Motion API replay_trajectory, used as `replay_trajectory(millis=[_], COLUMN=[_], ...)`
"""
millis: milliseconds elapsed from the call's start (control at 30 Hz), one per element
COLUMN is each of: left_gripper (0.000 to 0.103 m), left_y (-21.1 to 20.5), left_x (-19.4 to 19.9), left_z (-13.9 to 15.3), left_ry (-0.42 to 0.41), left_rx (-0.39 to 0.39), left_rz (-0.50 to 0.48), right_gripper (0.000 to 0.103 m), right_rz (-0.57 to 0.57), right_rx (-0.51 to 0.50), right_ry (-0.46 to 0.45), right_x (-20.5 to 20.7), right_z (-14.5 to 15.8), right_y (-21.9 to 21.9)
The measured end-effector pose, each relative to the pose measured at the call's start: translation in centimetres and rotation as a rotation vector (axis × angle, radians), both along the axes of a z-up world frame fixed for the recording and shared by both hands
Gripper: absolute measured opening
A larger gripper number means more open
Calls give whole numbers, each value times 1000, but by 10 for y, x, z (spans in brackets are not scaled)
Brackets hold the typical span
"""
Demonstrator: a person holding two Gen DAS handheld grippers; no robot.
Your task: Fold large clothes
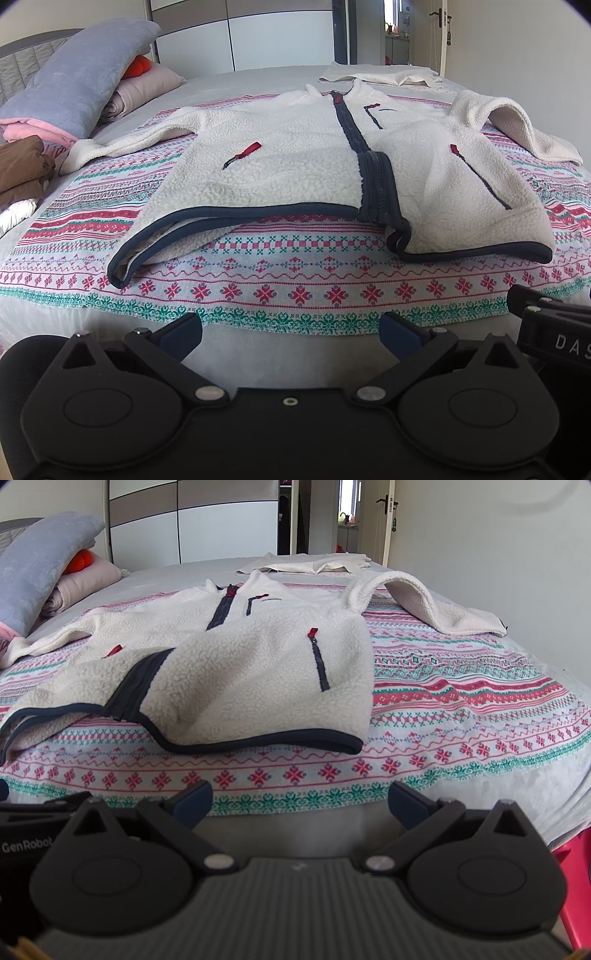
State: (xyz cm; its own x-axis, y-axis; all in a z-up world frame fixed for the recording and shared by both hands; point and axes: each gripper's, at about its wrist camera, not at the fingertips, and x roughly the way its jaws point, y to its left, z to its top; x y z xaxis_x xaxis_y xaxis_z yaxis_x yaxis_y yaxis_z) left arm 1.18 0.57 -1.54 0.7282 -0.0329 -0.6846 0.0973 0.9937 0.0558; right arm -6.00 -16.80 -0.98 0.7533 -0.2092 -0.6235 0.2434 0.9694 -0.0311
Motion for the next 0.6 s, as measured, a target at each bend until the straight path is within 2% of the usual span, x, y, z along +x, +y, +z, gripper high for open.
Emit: replay_trajectory(millis=[600], left_gripper=[103], left_y=[1], left_x=[0], left_z=[-3], left_ry=[11], left_rx=[11], left_rz=[7], right_gripper=[103], right_rz=[5], right_rx=[7], right_ry=[5], right_x=[1], right_z=[-4], right_y=[1])
